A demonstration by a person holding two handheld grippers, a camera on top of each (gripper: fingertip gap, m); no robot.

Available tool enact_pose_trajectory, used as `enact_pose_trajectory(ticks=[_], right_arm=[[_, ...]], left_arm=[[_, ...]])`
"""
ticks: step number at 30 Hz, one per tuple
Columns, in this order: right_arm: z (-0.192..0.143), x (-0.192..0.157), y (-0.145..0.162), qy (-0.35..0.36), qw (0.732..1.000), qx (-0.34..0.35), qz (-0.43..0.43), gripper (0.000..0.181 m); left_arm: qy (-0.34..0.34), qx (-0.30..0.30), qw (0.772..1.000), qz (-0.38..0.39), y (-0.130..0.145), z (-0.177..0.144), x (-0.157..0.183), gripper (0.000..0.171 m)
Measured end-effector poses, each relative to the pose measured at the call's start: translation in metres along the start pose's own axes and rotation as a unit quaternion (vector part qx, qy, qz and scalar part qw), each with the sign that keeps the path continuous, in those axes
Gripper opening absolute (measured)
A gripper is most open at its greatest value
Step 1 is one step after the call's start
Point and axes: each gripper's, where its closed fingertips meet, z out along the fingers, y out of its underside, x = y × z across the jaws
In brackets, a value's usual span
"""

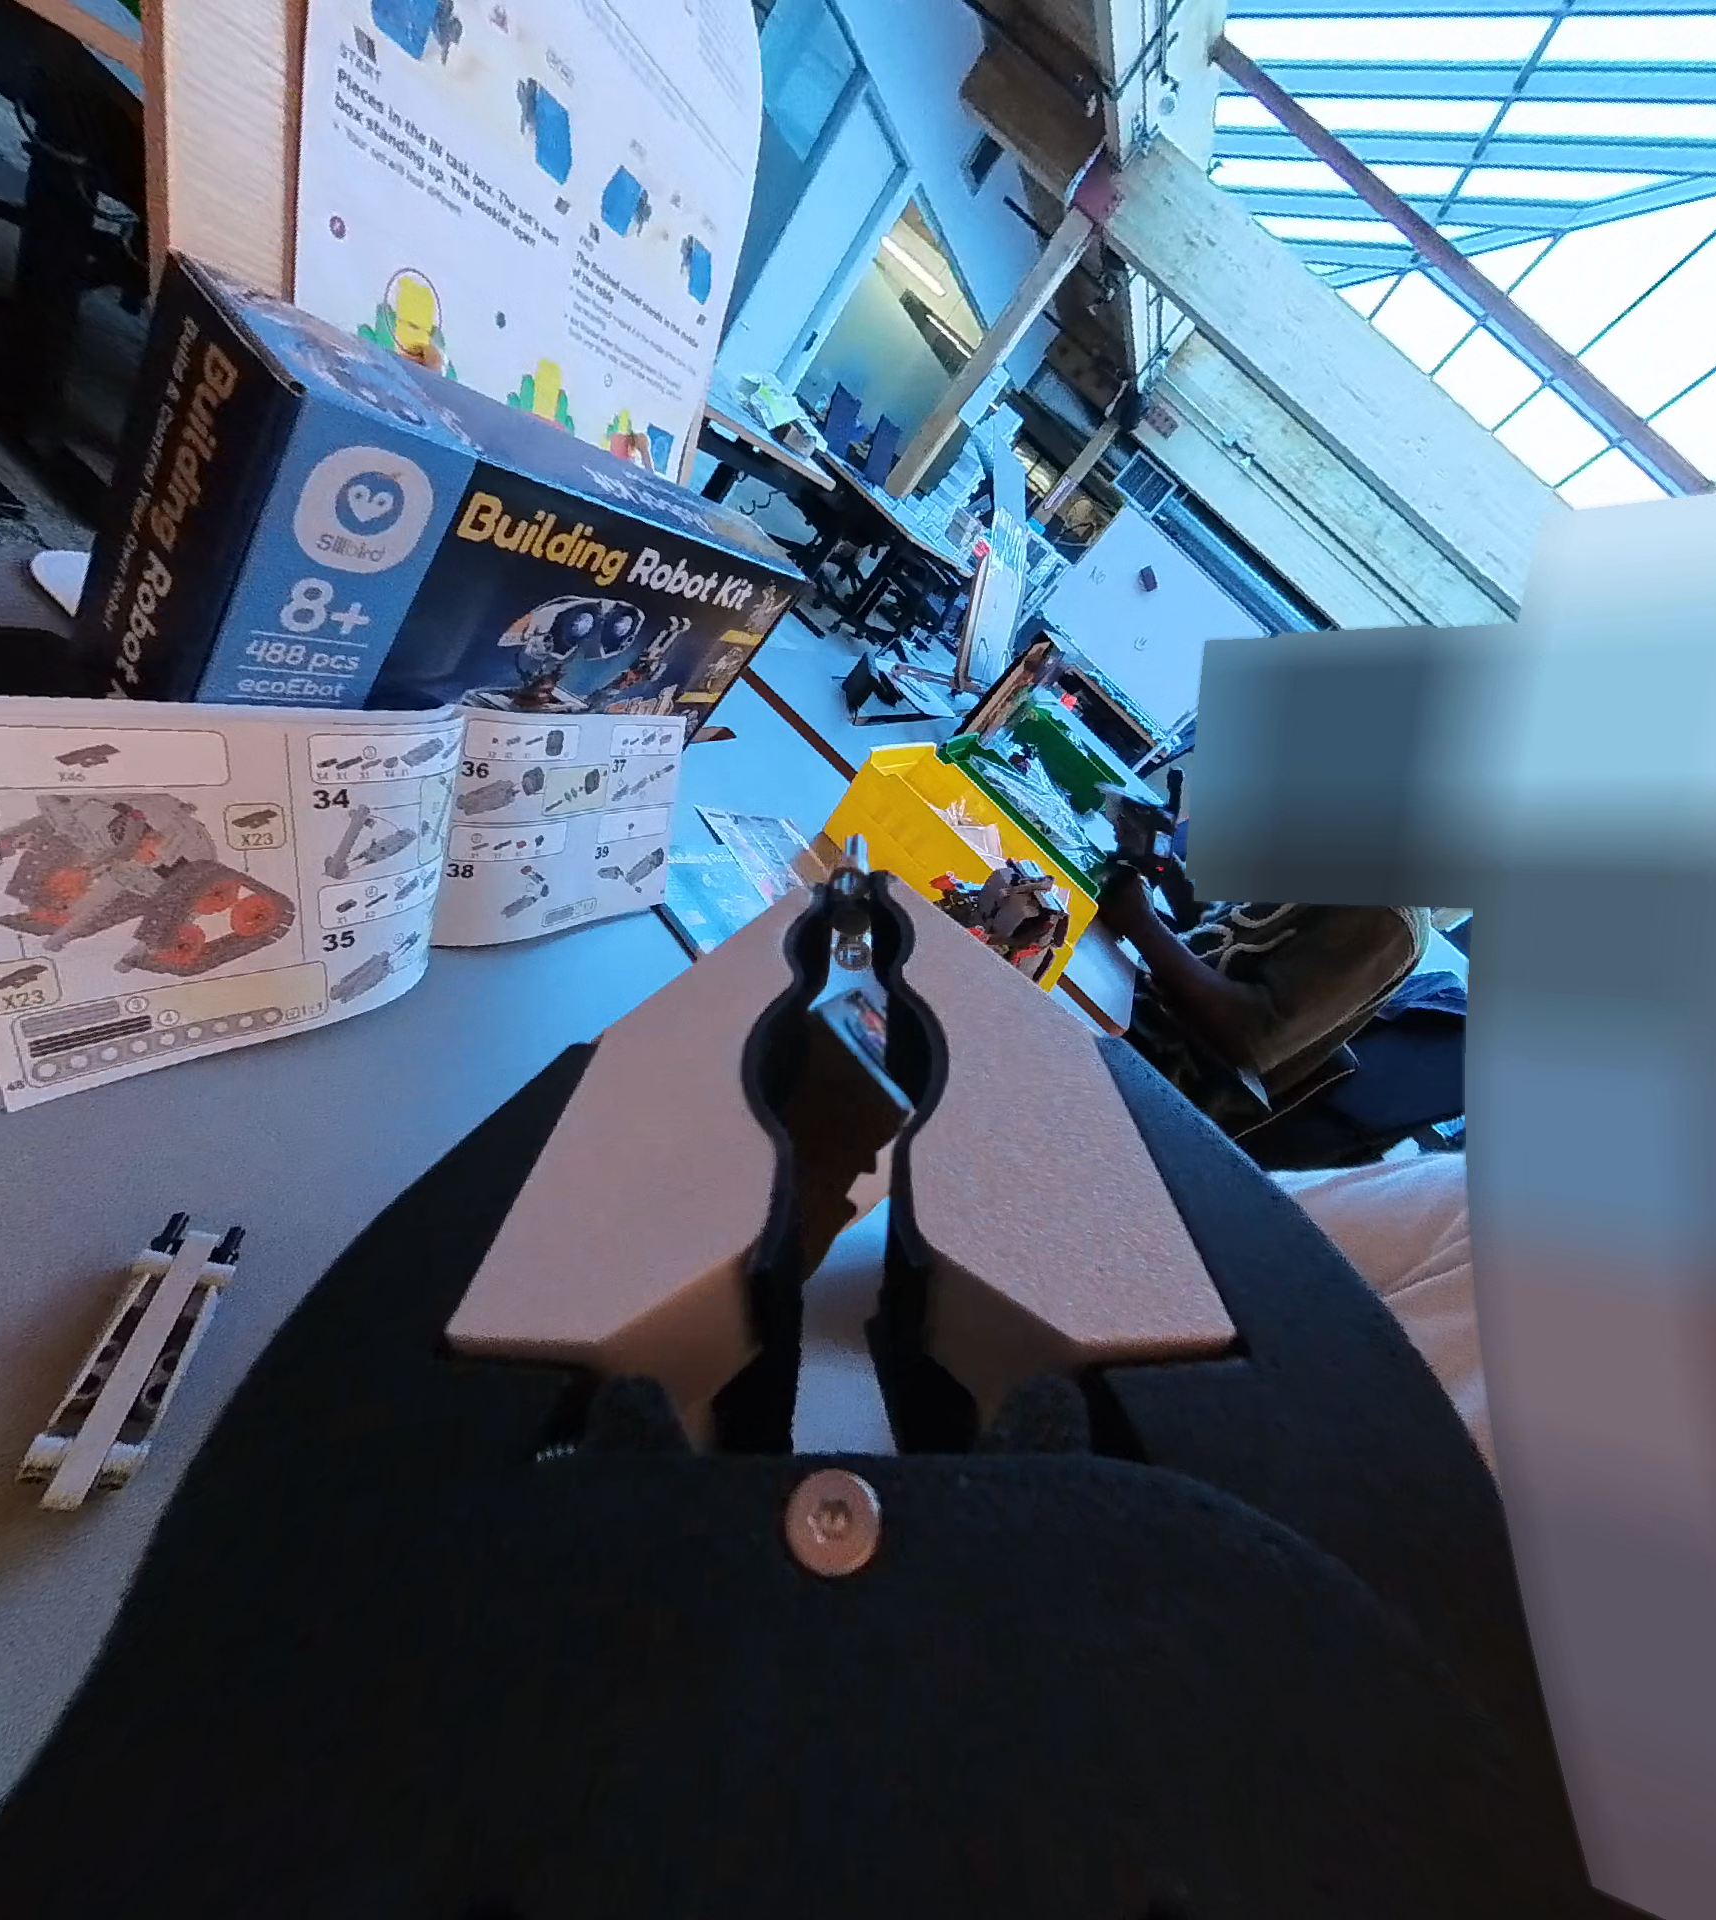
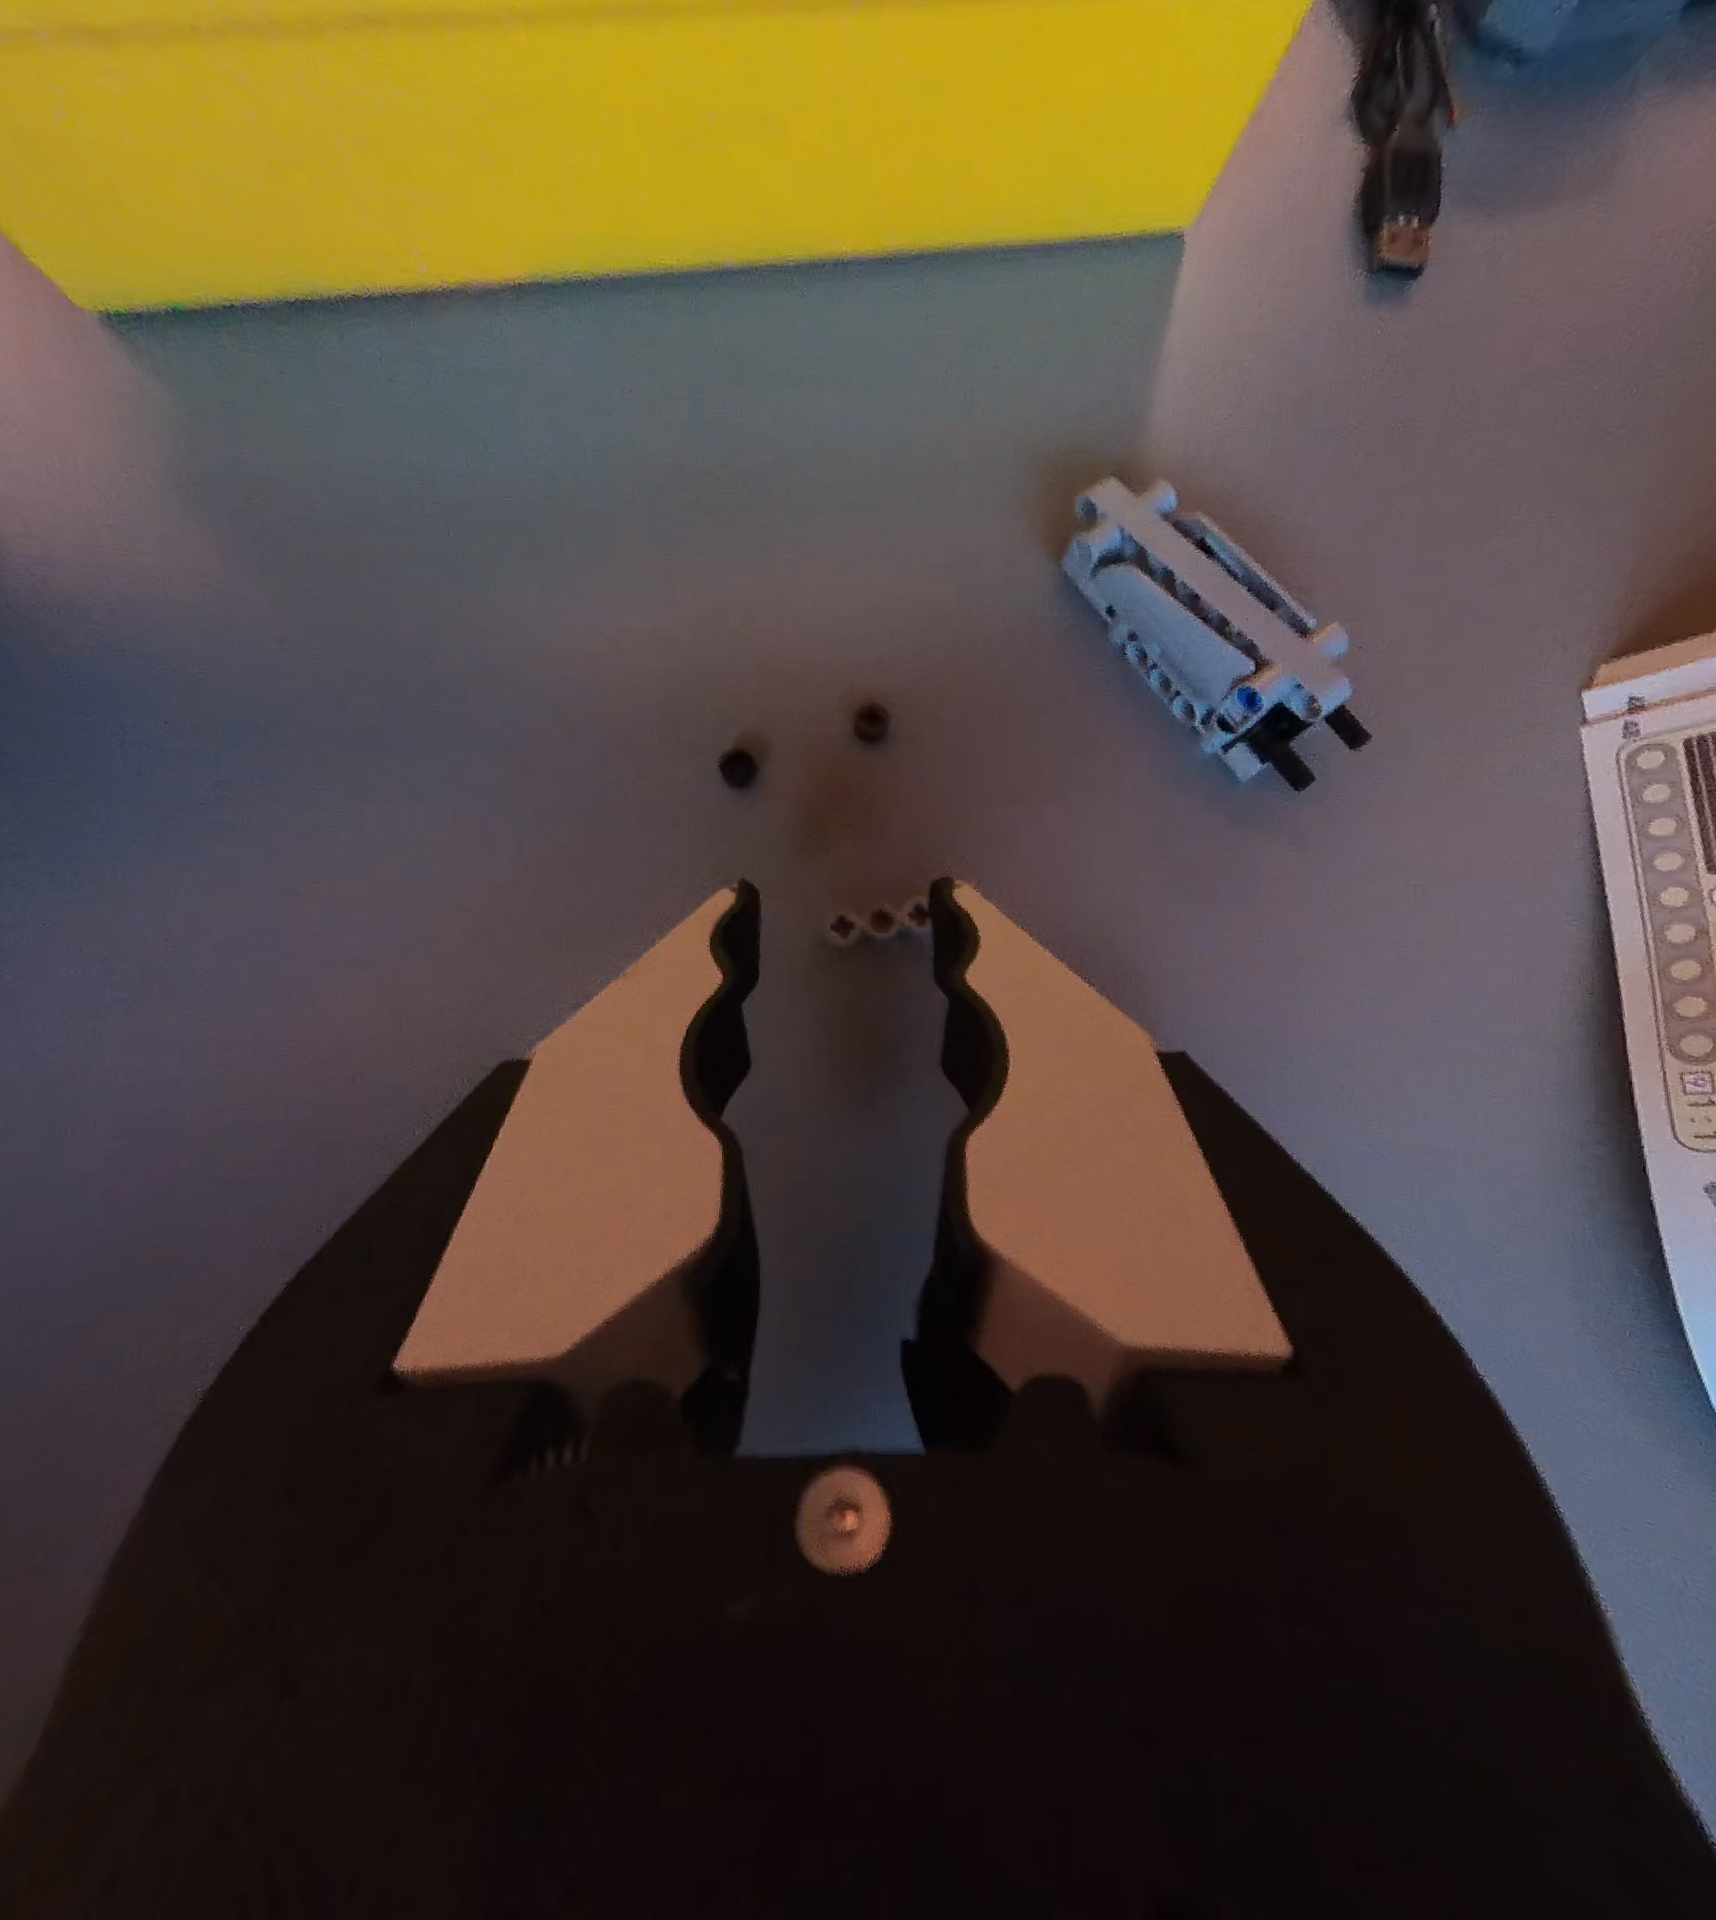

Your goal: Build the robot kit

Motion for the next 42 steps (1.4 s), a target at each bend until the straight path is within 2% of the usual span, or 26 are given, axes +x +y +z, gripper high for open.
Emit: enact_pose_trajectory(ticks=[4, 8, 12, 15, 21, 33, 36, 38, 42], right_arm=[[0.005, 0.006, 0.011, 0.010, 1.000, -0.019, 0.007, 0.037], [0.007, 0.008, 0.009, 0.004, 1.000, -0.012, 0.007, 0.039], [0.007, 0.008, 0.009, -0.008, 1.000, -0.017, 0.002, 0.036], [0.008, 0.003, 0.008, -0.022, 1.000, -0.016, -0.007, 0.024], [0.009, 0.002, 0.008, -0.033, 0.999, -0.010, 0.017, 0.023], [0.005, 0.001, 0.008, -0.018, 1.000, -0.013, -0.006, 0.022], [-0.010, 0.005, -0.007, -0.012, 1.000, 0.022, -0.009, 0.022], [-0.033, 0.014, -0.024, -0.001, 0.998, 0.065, -0.002, 0.022], [-0.114, 0.042, -0.063, 0.045, 0.978, 0.205, 0.012, 0.022]], left_arm=[[0.010, -0.013, 1.000, -0.001, 0.004, 0.008, 0.002, 0.004], [0.017, -0.019, 1.000, -0.005, 0.006, 0.012, 0.003, 0.004], [0.016, -0.021, 1.000, -0.005, 0.007, 0.013, 0.003, 0.004], [0.015, -0.021, 1.000, -0.001, 0.007, 0.014, 0.004, 0.004], [0.012, -0.033, 0.999, 0.002, 0.011, 0.020, 0.004, 0.004], [0.004, -0.041, 0.999, -0.002, 0.014, 0.025, -0.001, 0.004], [0.011, -0.040, 0.999, -0.007, 0.014, 0.025, -0.001, 0.004], [0.019, -0.039, 0.999, -0.011, 0.014, 0.026, -0.001, 0.004], [0.054, -0.035, 0.998, -0.029, 0.014, 0.031, 0.002, 0.004]])
